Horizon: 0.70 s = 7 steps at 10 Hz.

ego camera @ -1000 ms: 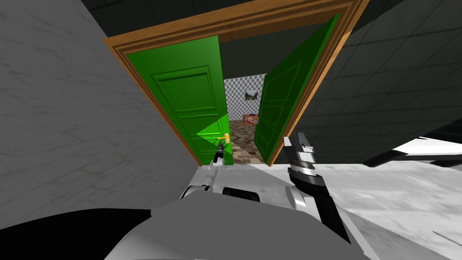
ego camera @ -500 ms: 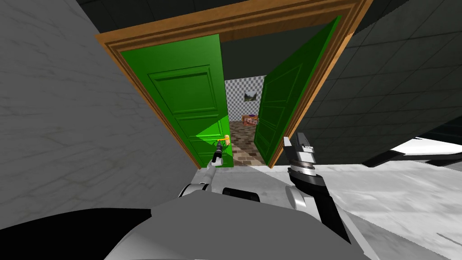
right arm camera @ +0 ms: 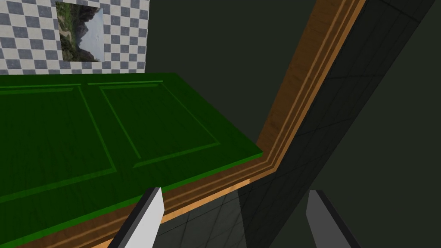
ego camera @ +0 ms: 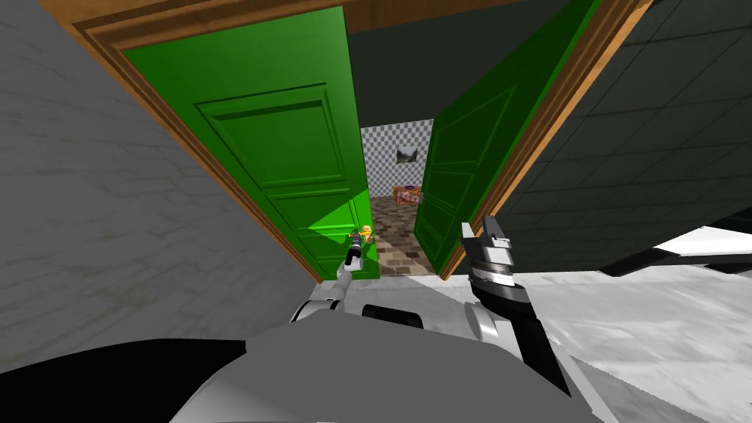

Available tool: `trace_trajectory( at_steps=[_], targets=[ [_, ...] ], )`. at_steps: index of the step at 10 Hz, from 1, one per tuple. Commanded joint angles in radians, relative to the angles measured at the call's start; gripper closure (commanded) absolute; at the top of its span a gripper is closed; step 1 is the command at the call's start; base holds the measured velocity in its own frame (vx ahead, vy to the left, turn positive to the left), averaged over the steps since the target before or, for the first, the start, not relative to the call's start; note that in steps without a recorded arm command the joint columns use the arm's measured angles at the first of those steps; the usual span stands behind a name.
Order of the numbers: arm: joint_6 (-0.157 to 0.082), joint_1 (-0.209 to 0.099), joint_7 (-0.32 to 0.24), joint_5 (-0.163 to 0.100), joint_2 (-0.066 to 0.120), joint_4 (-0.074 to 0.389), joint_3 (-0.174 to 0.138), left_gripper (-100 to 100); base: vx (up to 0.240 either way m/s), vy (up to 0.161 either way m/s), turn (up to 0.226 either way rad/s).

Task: Push the door open

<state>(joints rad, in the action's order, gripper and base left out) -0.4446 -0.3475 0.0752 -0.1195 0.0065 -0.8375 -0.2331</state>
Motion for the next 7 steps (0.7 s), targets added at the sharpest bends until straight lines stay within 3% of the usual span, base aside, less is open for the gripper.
trace_trajectory(
  at_steps=[1, 2, 3, 7],
  targets=[
    [-0.006, 0.002, -0.003, -0.001, -0.026, 0.004, -0.001, -100, 0.205, 0.028, -0.029],
    [-0.003, 0.002, -0.005, -0.001, -0.012, 0.002, 0.001, -100, 0.084, 0.006, 0.003],
    [-0.003, 0.002, -0.005, -0.001, -0.012, 0.002, 0.001, 100, -0.018, -0.003, 0.0],
    [-0.003, 0.002, -0.005, -0.001, -0.012, 0.002, 0.001, 100, -0.017, -0.001, -0.003]
  ],
)
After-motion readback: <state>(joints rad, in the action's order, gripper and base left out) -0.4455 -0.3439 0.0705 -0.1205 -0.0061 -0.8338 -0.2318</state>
